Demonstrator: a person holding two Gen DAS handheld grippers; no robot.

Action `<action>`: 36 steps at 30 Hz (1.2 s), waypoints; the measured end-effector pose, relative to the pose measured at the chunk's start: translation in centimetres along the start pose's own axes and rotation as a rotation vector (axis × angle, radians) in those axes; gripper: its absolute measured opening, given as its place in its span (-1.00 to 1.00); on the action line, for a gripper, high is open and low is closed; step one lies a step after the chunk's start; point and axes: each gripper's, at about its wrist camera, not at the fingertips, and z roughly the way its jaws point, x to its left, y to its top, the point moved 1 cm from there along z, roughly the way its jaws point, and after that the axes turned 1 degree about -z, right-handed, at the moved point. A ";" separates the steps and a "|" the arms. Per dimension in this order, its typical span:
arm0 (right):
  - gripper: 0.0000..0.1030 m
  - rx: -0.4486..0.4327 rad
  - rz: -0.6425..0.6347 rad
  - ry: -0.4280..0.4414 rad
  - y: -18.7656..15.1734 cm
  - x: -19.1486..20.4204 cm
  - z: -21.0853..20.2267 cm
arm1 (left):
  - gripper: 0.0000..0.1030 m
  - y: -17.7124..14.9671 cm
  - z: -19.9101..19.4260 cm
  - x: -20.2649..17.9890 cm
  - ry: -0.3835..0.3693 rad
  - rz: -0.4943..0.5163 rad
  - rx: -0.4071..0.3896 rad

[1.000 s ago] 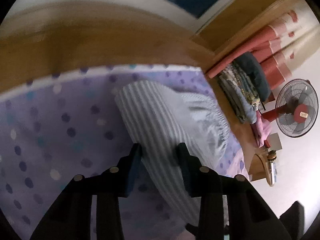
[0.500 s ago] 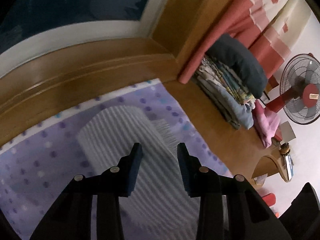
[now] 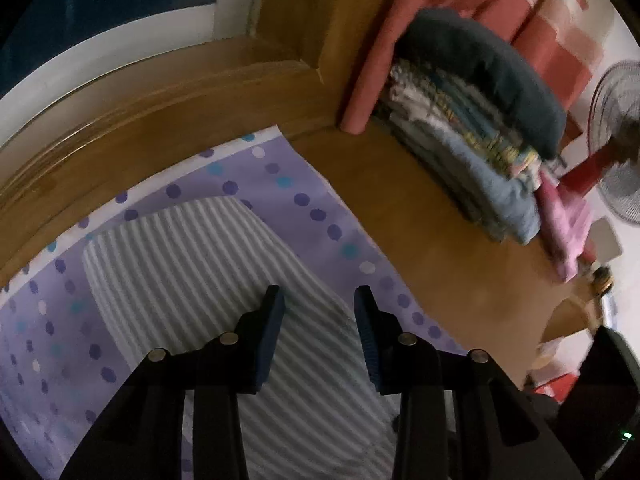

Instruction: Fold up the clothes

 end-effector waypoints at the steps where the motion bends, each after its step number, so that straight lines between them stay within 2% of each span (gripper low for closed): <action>1: -0.69 0.010 -0.003 0.004 -0.1 0.1 -0.1 | -0.29 -0.1 -0.6 0.2 -0.009 -0.010 -0.009; 4: -0.68 0.030 0.005 0.010 -0.1 0.2 -0.2 | -0.29 -0.4 -2.5 0.8 0.023 0.008 -0.031; 7: -0.67 0.029 0.028 0.005 -0.2 0.4 -0.2 | -0.29 -0.8 -4.5 2.3 0.113 0.035 -0.037; 10: -0.64 0.020 0.060 0.006 -0.2 0.5 -0.6 | -0.28 -0.7 -5.5 4.7 0.123 0.020 -0.016; 12: -0.51 0.013 0.094 0.001 -0.4 0.6 -1.0 | -0.29 -0.5 -5.6 6.5 0.125 -0.005 0.004; 14: -0.19 0.010 0.139 -0.016 -0.9 0.9 -1.4 | -0.28 -0.3 -5.3 8.4 0.125 -0.023 0.023; 16: 0.05 0.009 0.185 -0.049 -1.5 1.5 -2.2 | -0.28 -0.2 -4.9 9.5 0.114 -0.018 0.040; 18: 0.13 0.002 0.225 -0.050 -2.1 2.0 -2.9 | -0.28 0.1 -4.4 9.9 0.104 0.021 0.050; 24: 0.14 0.027 0.331 -0.023 -3.3 3.6 -1.5 | -0.28 1.3 -3.8 8.5 0.128 0.234 0.025; 26: 0.14 0.033 0.363 -0.011 -3.3 3.9 -0.4 | -0.17 1.8 -3.4 8.2 0.125 0.286 0.010; 30: 0.14 0.028 0.431 -0.030 -2.5 3.9 1.9 | -0.15 2.4 -1.5 8.6 0.082 0.310 0.045; 36: 0.21 0.022 0.541 -0.040 -2.4 3.1 4.0 | -0.15 3.8 0.1 10.3 -0.113 0.315 0.147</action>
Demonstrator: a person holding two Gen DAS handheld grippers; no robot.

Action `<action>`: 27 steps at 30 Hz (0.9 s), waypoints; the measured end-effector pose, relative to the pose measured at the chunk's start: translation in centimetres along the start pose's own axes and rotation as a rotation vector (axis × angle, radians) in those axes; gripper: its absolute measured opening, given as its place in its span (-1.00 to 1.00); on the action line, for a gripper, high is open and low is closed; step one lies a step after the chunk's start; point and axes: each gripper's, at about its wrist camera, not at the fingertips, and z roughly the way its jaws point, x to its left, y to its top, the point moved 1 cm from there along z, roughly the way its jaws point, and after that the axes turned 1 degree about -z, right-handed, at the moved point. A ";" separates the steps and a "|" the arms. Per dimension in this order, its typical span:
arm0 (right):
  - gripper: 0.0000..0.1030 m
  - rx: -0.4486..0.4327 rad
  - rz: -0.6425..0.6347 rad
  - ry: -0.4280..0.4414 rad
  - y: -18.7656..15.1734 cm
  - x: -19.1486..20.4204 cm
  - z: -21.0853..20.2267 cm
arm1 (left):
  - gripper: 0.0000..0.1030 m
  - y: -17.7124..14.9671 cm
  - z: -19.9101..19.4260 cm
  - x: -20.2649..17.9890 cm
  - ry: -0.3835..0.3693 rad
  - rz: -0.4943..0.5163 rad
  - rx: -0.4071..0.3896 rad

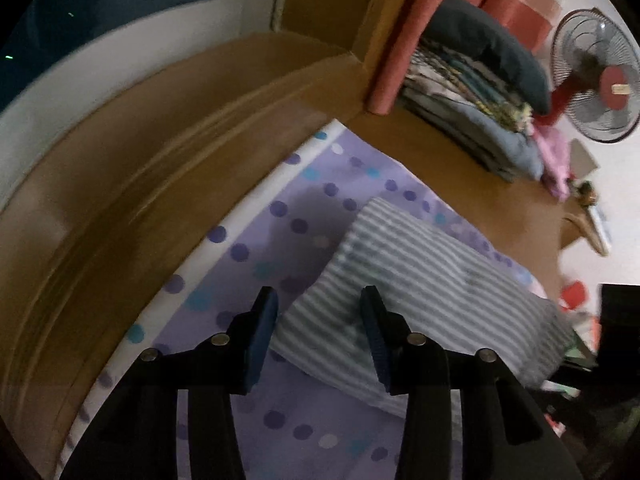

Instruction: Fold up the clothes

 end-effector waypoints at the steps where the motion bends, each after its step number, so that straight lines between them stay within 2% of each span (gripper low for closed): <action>1: 0.22 -0.003 0.008 0.003 0.0 -0.1 0.2 | -0.15 0.0 -0.1 0.2 -0.004 0.004 0.007; 3: 0.23 -0.009 0.009 0.003 -0.1 -0.1 0.3 | -0.15 -0.1 -0.8 0.6 -0.001 0.001 0.005; 8: 0.23 -0.019 0.002 -0.008 -0.3 0.1 0.2 | -0.15 -0.8 -2.3 0.9 -0.090 0.036 0.035; 14: 0.24 -0.032 -0.029 -0.037 -0.6 0.8 0.4 | -0.15 -0.3 -0.4 -0.1 -0.004 0.149 0.091; 17: 0.25 -0.034 -0.068 -0.062 -0.8 1.4 0.8 | -0.15 0.1 0.9 -0.6 0.004 0.188 0.114; 20: 0.28 -0.035 -0.083 -0.050 -0.6 1.5 1.3 | -0.16 0.3 2.2 -0.8 -0.012 0.204 0.153; 21: 0.29 -0.040 -0.081 -0.039 -0.5 1.5 1.4 | -0.19 0.2 2.2 -0.8 -0.023 0.202 0.154; 23: 0.27 -0.057 -0.089 -0.020 -0.4 1.4 1.7 | -0.47 -0.3 1.7 -0.8 -0.051 0.207 0.146; 27: 0.11 -0.066 -0.156 -0.016 -0.4 1.6 1.9 | -0.61 -1.3 0.8 -1.7 -0.067 0.253 0.121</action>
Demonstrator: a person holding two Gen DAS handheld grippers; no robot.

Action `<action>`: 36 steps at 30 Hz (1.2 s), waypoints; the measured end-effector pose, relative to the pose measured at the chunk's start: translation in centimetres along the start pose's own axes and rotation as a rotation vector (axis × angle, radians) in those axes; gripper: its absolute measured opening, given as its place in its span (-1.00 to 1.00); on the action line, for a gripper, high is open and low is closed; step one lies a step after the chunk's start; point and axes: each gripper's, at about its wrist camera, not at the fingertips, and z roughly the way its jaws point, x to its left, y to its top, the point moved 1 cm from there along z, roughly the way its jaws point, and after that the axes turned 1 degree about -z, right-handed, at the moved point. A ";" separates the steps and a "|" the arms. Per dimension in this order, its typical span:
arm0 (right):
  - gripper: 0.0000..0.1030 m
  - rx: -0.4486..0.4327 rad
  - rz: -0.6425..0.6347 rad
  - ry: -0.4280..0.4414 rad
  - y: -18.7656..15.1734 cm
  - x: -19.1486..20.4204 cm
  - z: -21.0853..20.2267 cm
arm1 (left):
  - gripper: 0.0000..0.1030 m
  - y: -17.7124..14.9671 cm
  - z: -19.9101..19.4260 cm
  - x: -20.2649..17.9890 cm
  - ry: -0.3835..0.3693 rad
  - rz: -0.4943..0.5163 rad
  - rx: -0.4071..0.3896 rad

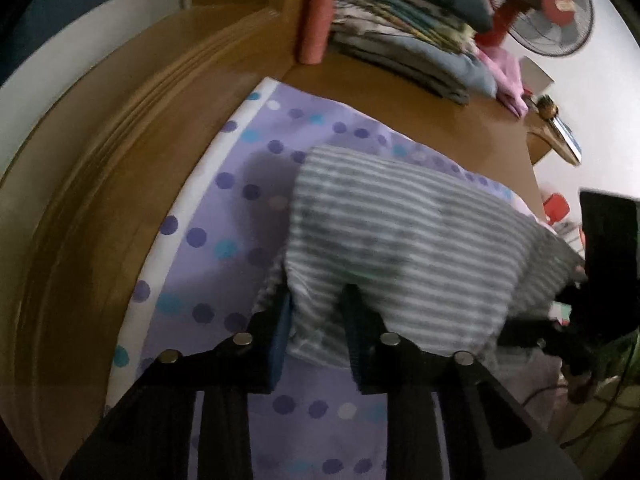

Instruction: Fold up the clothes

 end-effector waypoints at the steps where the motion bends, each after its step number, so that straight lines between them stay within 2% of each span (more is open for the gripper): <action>1: 0.06 0.004 -0.016 0.009 0.1 -0.1 0.0 | -0.63 -0.2 -0.3 -0.2 -0.005 0.000 -0.006; 6: -0.17 0.025 -0.106 0.079 1.0 -0.1 -1.3 | -0.69 -2.0 -3.0 -1.0 -0.092 -0.081 -0.068; 11: -0.17 0.105 -0.274 0.226 2.7 1.0 -2.9 | -0.69 -6.5 -5.8 -2.5 -0.105 -0.209 -0.116; 16: -0.18 0.264 -0.466 0.380 3.3 3.7 -3.0 | -0.69 -12.1 -9.1 -6.6 -0.026 -0.365 -0.192; 21: -0.18 0.413 -0.640 0.494 3.1 7.2 -0.6 | -0.69 -17.7 -12.0 -9.0 0.084 -0.588 -0.299; 23: -0.18 0.461 -0.695 0.495 2.6 8.0 0.9 | -0.69 -19.6 -12.1 -9.3 0.150 -0.659 -0.315; 26: -0.18 0.518 -0.709 0.459 1.9 7.3 3.1 | -0.69 -21.8 -10.8 -8.4 0.188 -0.767 -0.295; 28: -0.16 0.533 -0.677 0.432 2.3 5.5 4.0 | -0.69 -23.4 -9.5 -8.0 0.235 -0.847 -0.250; 29: -0.10 0.535 -0.635 0.426 2.6 4.5 4.1 | -0.69 -24.4 -9.0 -8.1 0.257 -0.877 -0.230; 31: -0.04 0.542 -0.553 0.421 3.2 2.7 3.8 | -0.69 -26.1 -8.3 -8.7 0.272 -0.938 -0.207; 34: -0.03 0.494 -0.530 0.400 3.5 1.7 1.9 | -0.69 -27.5 -8.9 -9.8 0.283 -0.991 -0.222; 36: -0.03 0.434 -0.542 0.363 4.0 1.7 -0.1 | -0.69 -26.8 -10.0 -10.7 0.298 -0.973 -0.265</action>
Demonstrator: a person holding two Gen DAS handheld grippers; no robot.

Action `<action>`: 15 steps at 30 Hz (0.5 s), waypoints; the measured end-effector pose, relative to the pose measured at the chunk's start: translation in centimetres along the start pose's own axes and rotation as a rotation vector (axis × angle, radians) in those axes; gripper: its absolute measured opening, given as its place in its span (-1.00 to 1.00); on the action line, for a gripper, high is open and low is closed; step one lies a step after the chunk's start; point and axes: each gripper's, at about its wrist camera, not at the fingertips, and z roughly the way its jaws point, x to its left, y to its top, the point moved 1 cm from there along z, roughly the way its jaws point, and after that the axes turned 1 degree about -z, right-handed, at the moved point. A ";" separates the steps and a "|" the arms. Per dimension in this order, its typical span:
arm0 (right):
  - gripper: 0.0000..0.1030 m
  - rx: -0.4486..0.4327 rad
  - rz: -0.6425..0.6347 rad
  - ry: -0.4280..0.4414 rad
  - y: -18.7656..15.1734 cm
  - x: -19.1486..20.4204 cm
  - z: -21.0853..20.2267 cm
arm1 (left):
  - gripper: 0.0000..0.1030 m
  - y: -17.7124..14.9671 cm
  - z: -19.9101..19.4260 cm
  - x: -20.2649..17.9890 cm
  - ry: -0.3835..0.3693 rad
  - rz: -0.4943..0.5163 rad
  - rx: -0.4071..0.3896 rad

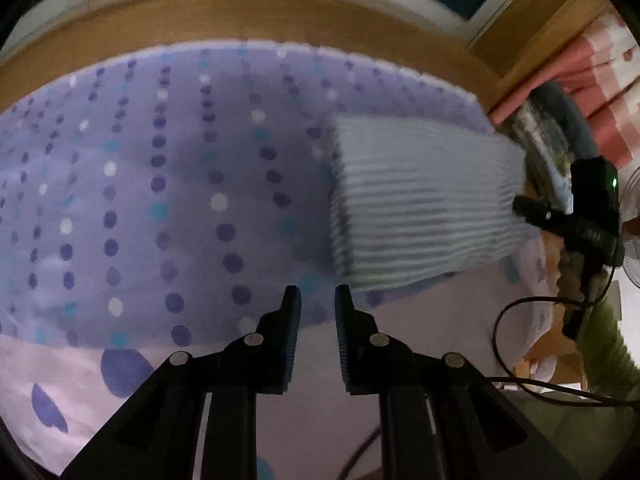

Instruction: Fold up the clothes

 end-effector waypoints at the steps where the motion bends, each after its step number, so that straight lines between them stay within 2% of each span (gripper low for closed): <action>1: -0.03 -0.028 -0.012 -0.029 -0.1 0.5 -1.0 | -0.69 0.3 -0.7 -0.8 -0.011 0.015 -0.026; 5: -0.03 -0.067 -0.099 -0.082 -0.2 3.5 -2.0 | -0.69 2.4 -0.9 -4.1 -0.079 0.084 -0.081; 10: -0.04 -0.018 -0.172 -0.151 -1.6 5.4 1.1 | -0.68 4.3 3.0 -7.2 -0.076 0.148 -0.041; 11: -0.37 -0.007 -0.171 -0.162 -2.0 5.4 1.9 | -0.68 4.5 4.0 -7.4 -0.056 0.149 -0.028; 12: -0.57 -0.002 -0.174 -0.168 -2.3 5.3 2.1 | -0.68 4.5 4.8 -7.3 -0.037 0.139 -0.018; 15: -0.69 -0.019 -0.135 -0.147 -3.4 4.7 1.1 | -0.67 4.5 5.1 -6.2 -0.076 0.061 -0.002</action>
